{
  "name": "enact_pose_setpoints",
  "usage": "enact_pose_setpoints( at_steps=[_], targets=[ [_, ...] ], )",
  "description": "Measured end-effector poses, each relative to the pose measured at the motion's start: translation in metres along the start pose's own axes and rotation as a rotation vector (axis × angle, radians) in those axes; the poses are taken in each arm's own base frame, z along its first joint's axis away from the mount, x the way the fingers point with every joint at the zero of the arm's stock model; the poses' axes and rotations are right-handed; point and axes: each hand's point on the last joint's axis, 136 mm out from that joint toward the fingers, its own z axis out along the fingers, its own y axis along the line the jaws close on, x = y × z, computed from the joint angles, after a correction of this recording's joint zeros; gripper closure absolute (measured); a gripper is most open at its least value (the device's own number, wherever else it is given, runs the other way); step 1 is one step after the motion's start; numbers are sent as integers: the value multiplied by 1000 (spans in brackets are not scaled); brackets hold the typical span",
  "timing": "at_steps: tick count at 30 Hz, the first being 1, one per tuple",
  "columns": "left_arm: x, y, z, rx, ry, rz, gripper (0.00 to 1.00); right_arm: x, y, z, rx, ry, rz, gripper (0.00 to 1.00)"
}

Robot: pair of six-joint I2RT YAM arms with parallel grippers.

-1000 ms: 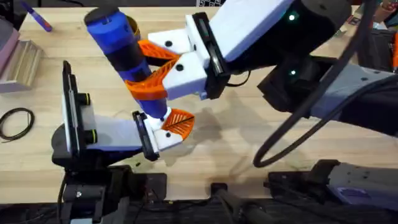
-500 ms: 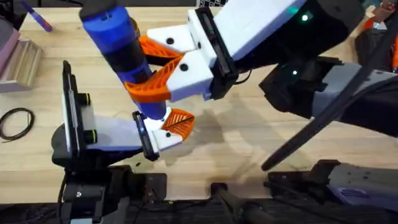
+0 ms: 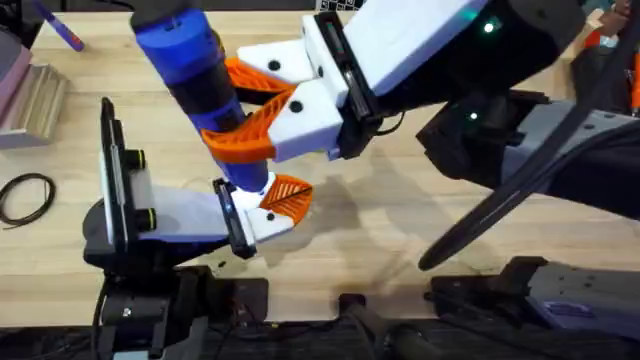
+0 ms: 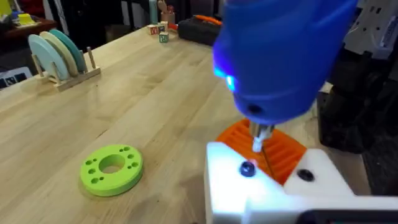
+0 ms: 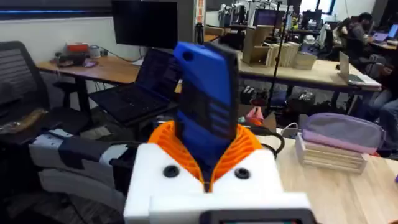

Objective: Pick up the gripper from the table and insert it into the empty holder that is missing its gripper. Then pick up a screw, insert it into the mounting hole, and use the screwdriver to tighten it. Finally, clean up the table by picking up the vegetable and placing it into the bucket.

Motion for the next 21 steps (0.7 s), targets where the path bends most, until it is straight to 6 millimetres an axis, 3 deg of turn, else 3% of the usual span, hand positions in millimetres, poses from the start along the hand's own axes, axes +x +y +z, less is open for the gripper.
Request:
enact_pose_setpoints(
  at_steps=[12, 21],
  targets=[
    [0, 0, 0, 0, 0, 0, 988, 1, 0, 0, 1, 2, 4, 978],
    [0, 0, 0, 0, 0, 0, 988, 15, -6, 2, 5, 20, 39, 978]
  ],
)
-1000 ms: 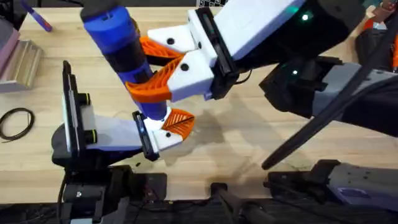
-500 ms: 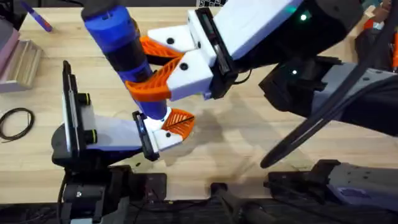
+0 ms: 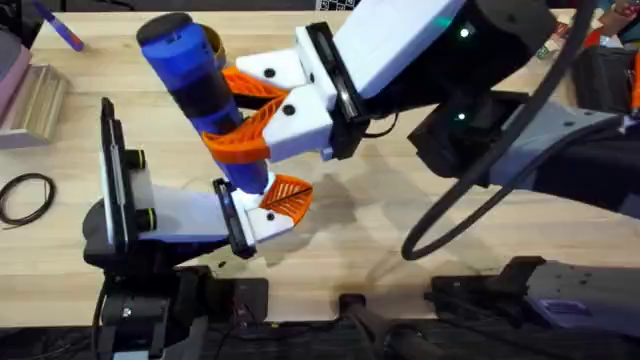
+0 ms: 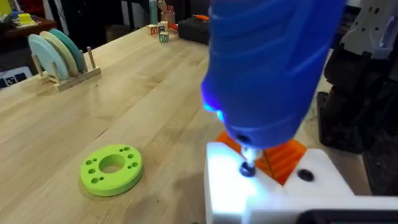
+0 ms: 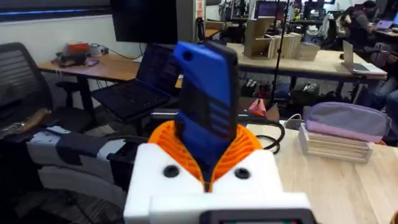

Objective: Pick up the gripper from the table and insert it into the empty holder that is missing its gripper. Then pick up a screw, insert it into the mounting hole, and use the screwdriver to tighten it. Finally, clean up the table by picking up the vegetable and placing it into the bucket.

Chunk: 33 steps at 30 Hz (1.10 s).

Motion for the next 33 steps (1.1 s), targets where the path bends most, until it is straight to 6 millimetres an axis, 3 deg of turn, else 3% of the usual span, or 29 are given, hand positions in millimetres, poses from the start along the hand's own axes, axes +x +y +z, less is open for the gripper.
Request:
enact_pose_setpoints(
  at_steps=[33],
  targets=[
    [0, 0, 0, 0, 0, -1, 988, 5, 2, -2, 7, -4, -9, 978]
  ],
)
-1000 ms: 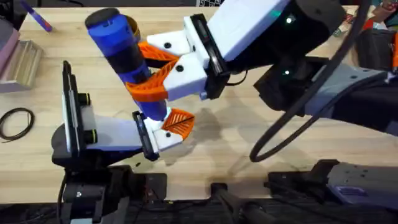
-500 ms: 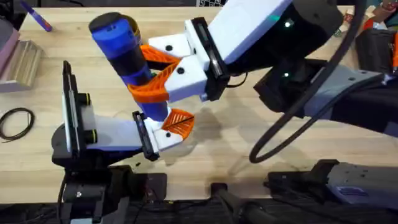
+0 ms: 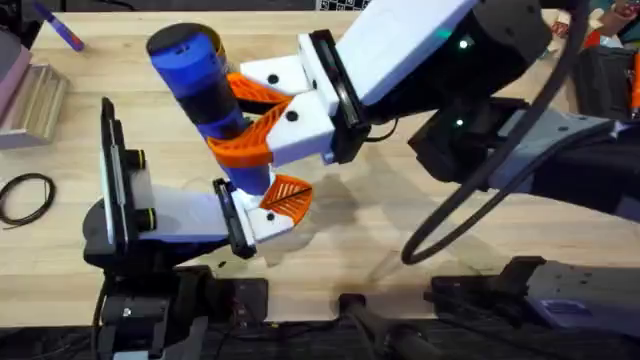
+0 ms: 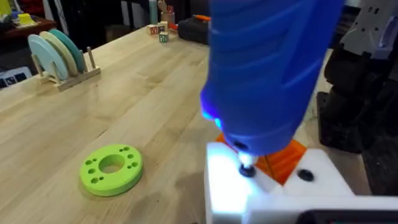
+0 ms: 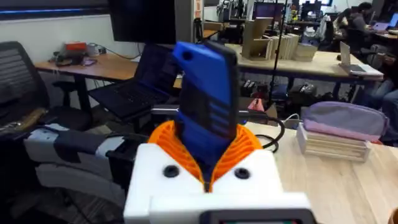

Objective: Pick up the gripper from the table and insert it into the empty holder that is missing its gripper. Then pick up a screw, insert it into the mounting hole, and use the screwdriver to tighten it. Finally, clean up the table by picking up the vegetable and placing it into the bucket.

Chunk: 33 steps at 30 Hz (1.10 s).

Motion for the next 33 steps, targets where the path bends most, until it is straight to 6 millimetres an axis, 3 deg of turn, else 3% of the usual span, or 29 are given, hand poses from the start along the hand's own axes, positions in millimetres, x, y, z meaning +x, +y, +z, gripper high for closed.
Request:
enact_pose_setpoints(
  at_steps=[11, 23, 29, 33],
  targets=[
    [0, 0, 0, 0, 0, 1, 988, -16, 3, -1, 5, -61, -59, 978],
    [0, 0, 0, 0, 0, 1, 988, -16, -1, -1, 19, -55, -23, 978],
    [0, 0, 0, 0, 0, 1, 988, -8, -29, -3, 79, 47, 147, 978],
    [0, 0, 0, 0, 0, 1, 988, -32, -53, -16, 136, 60, 139, 978]
  ],
)
